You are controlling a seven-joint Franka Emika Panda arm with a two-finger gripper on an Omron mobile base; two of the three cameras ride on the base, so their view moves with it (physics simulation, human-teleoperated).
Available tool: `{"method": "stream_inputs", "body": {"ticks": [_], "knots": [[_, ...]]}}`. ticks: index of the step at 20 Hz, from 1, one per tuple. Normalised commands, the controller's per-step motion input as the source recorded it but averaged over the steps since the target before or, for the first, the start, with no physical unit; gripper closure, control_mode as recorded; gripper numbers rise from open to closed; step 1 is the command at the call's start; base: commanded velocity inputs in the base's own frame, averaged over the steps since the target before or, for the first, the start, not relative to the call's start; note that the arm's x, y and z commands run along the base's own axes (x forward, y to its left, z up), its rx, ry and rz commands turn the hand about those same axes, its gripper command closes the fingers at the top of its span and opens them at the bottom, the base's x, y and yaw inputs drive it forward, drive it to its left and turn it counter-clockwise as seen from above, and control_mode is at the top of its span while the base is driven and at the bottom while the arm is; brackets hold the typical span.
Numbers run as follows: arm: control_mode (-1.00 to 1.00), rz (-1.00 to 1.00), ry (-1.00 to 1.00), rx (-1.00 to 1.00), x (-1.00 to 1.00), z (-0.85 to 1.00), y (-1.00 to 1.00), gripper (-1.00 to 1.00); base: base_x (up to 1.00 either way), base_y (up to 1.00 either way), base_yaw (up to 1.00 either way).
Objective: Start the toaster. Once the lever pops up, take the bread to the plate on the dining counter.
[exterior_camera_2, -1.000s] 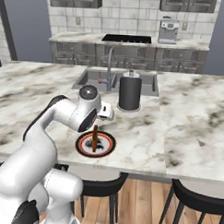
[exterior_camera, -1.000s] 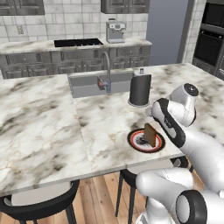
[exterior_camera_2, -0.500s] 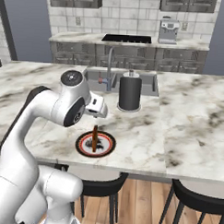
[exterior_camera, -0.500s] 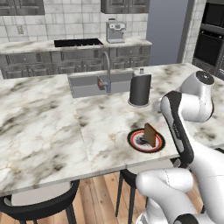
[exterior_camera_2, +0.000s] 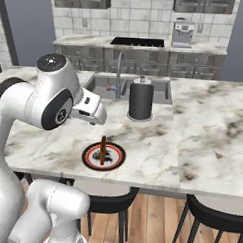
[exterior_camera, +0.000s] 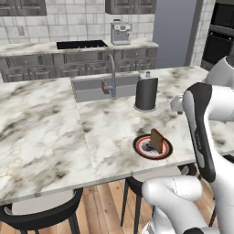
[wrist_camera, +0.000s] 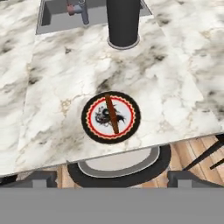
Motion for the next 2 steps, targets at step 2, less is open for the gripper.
{"method": "stream_inputs", "body": {"ticks": [2], "knots": [[-1.0, -0.02, 0.0, -0.05, -0.86, 0.46, 0.14, -1.0, 0.0, 0.0, 0.0]]}}
